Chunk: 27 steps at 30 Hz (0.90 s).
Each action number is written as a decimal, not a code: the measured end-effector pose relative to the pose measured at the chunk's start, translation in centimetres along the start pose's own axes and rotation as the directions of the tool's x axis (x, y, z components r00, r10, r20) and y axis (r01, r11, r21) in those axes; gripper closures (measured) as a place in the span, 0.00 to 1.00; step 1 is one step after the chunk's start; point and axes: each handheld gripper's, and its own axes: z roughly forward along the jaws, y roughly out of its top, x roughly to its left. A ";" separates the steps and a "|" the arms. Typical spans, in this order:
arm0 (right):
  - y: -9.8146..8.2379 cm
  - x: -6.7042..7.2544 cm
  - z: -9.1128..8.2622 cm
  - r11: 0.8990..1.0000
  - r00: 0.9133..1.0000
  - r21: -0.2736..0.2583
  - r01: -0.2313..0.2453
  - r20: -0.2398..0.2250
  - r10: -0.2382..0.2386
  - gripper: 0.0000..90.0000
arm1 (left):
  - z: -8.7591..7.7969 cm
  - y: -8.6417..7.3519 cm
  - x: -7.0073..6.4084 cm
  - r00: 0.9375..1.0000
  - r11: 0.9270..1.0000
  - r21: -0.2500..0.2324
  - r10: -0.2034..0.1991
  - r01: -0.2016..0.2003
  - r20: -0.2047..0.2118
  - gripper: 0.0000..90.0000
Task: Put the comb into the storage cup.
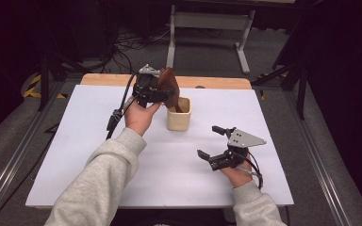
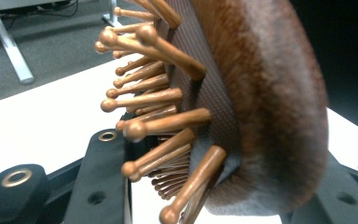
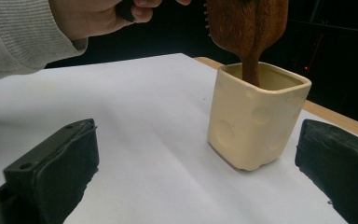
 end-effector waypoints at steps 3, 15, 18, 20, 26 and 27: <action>0.0 0.0 0.0 1.000 1.000 0.000 0.000 0.001 0.000 0.00 | 0.2 -0.1 0.0 1.000 1.000 0.012 -0.013 0.013 0.009 0.61; 0.0 0.0 0.0 1.000 1.000 -0.003 -0.003 -0.008 0.003 0.00 | 0.9 -0.4 0.1 1.000 0.998 0.053 -0.026 0.025 0.007 0.59; 0.0 0.0 0.0 1.000 1.000 -0.001 -0.005 -0.008 0.005 0.00 | 1.0 -0.5 0.1 1.000 0.998 0.060 -0.030 0.029 0.010 0.58; 0.0 0.0 0.1 1.000 1.000 -0.001 -0.005 -0.010 0.005 0.00 | 1.1 -0.6 0.2 1.000 0.998 0.061 -0.028 0.028 0.005 0.58; 0.0 0.0 0.1 1.000 1.000 0.001 -0.006 -0.012 0.006 0.00 | 1.0 -0.7 0.4 1.000 0.997 0.071 -0.018 0.018 0.002 0.55; 0.0 0.0 0.1 1.000 1.000 0.001 -0.006 -0.012 0.006 0.00 | 0.9 -0.7 0.5 1.000 0.997 0.077 -0.026 0.026 -0.009 0.53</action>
